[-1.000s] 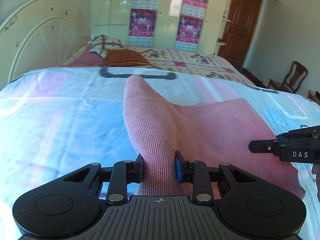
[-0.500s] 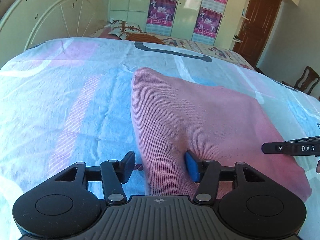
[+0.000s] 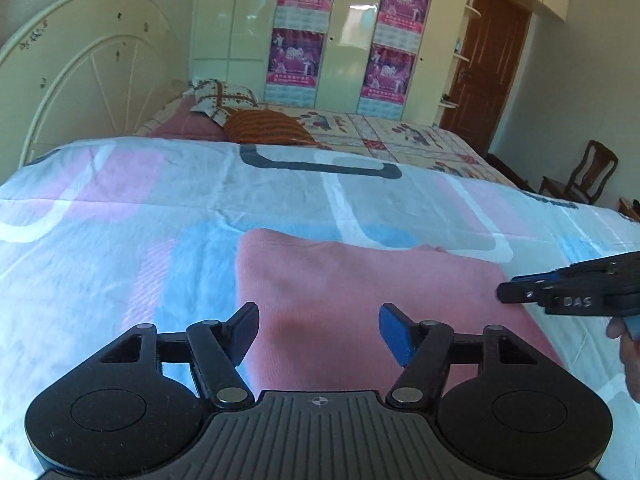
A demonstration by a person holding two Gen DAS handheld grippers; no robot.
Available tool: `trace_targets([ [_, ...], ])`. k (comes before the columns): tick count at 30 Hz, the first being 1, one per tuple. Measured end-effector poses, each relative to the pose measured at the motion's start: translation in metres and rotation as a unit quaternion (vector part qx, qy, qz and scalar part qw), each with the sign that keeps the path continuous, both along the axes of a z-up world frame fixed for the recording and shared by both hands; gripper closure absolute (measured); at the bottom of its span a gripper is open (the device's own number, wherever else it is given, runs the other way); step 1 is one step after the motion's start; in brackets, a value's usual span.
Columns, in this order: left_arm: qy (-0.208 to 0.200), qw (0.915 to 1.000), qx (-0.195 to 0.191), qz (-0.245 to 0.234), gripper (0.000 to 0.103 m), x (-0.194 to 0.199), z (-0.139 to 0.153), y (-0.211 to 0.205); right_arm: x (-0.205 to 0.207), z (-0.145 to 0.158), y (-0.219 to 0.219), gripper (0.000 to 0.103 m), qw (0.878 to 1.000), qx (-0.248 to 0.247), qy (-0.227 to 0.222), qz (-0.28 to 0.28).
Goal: Fold small clothes
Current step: 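Press and square the folded bundle edges with both tools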
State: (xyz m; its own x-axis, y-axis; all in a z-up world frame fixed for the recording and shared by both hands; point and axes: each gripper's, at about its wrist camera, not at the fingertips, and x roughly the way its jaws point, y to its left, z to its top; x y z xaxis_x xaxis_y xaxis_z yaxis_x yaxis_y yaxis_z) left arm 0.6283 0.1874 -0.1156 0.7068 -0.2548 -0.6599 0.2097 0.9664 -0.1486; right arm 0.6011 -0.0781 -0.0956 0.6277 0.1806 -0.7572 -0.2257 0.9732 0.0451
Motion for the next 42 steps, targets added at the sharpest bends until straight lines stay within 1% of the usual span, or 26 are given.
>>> trace_targets([
  [1,0.017,0.9998,-0.003,-0.012,0.037,0.007,-0.005,-0.006,0.009,-0.009,0.003,0.087,1.0,-0.015,0.017,0.001],
  [2,0.041,0.9989,0.0,-0.023,0.038,0.012,-0.013,-0.011,0.014,-0.018,0.004,0.094,0.999,-0.033,0.028,-0.001],
  [3,0.05,0.9984,0.012,-0.024,0.039,0.016,-0.02,-0.016,0.015,-0.026,0.003,0.094,0.998,-0.052,0.029,-0.002],
  [4,0.049,0.9982,0.021,-0.028,0.04,0.014,-0.023,-0.019,0.015,-0.03,0.0,0.095,0.998,-0.054,0.026,0.002],
  [7,0.045,0.9979,0.033,-0.033,0.04,0.01,-0.022,-0.024,0.015,-0.03,-0.009,0.095,0.999,-0.034,0.031,-0.006],
  [9,0.035,0.9984,0.033,-0.03,0.04,-0.001,-0.015,-0.023,0.012,-0.028,-0.008,0.094,0.999,-0.037,0.03,-0.009],
  [10,0.023,0.9987,0.03,-0.034,0.041,-0.01,-0.008,-0.022,0.009,-0.024,-0.007,0.093,0.999,-0.038,0.029,-0.01],
  [12,0.003,0.9988,0.03,-0.039,0.042,-0.032,0.002,-0.021,-0.01,-0.008,-0.004,0.092,1.0,-0.025,0.005,0.008],
  [15,-0.021,0.9986,0.034,-0.035,0.042,-0.067,0.012,-0.019,-0.043,0.005,0.004,0.093,0.999,-0.013,0.001,0.052],
  [17,-0.023,0.9984,0.038,-0.035,0.043,-0.085,0.01,-0.02,-0.062,0.004,0.01,0.093,0.996,-0.021,0.007,0.081],
  [18,-0.022,0.998,0.049,-0.034,0.043,-0.09,0.006,-0.022,-0.069,0.0,0.012,0.096,0.995,-0.032,0.013,0.091],
  [19,-0.014,0.9977,0.056,-0.035,0.044,-0.093,0.001,-0.023,-0.073,-0.006,0.013,0.096,0.994,-0.05,0.017,0.096],
  [21,-0.003,0.9977,0.057,-0.035,0.045,-0.095,-0.009,-0.025,-0.072,-0.02,0.011,0.103,0.991,-0.084,0.031,0.096],
  [23,-0.007,0.9972,0.066,-0.033,0.045,-0.097,-0.014,-0.028,-0.071,-0.023,0.005,0.103,0.993,-0.074,0.029,0.092],
  [26,-0.006,0.9983,0.054,-0.022,0.045,-0.1,-0.014,-0.025,-0.072,-0.023,0.006,0.103,0.992,-0.08,0.024,0.094],
  [28,-0.009,0.9985,0.052,-0.017,0.045,-0.108,-0.006,-0.024,-0.074,-0.02,0.003,0.103,0.993,-0.077,0.023,0.087],
  [29,-0.013,0.9986,0.049,-0.018,0.045,-0.116,-0.001,-0.023,-0.079,-0.013,0.002,0.101,0.994,-0.07,0.02,0.084],
  [30,-0.018,0.9984,0.051,-0.016,0.045,-0.124,0.004,-0.023,-0.089,-0.005,0.001,0.088,0.994,-0.063,0.007,0.087],
  [31,-0.022,0.9982,0.055,-0.013,0.046,-0.133,0.007,-0.023,-0.099,0.003,-0.001,0.082,0.994,-0.055,-0.003,0.091],
  [32,-0.022,0.9981,0.056,-0.01,0.046,-0.142,0.009,-0.022,-0.107,0.008,-0.001,0.078,0.994,-0.048,-0.008,0.095],
  [34,-0.019,0.9984,0.054,-0.002,0.047,-0.157,0.009,-0.021,-0.124,0.016,0.0,0.082,0.993,-0.035,-0.015,0.114],
  [35,-0.015,0.9985,0.052,0.001,0.051,-0.165,0.008,-0.021,-0.131,0.016,0.001,0.086,0.992,-0.034,-0.013,0.123],
  [36,-0.012,0.9986,0.051,0.002,0.055,-0.172,0.008,-0.021,-0.136,0.015,0.002,0.093,0.991,-0.035,-0.01,0.13],
  [37,-0.008,0.9987,0.049,0.003,0.059,-0.178,0.007,-0.022,-0.142,0.012,0.003,0.095,0.99,-0.039,-0.008,0.135],
  [39,0.001,0.9983,0.058,0.008,0.06,-0.186,0.002,-0.023,-0.147,0.004,0.003,0.099,0.989,-0.048,-0.001,0.139],
  [42,0.021,0.9966,0.079,0.008,0.06,-0.187,-0.01,-0.024,-0.145,-0.012,-0.005,0.103,0.99,-0.055,0.02,0.126],
])
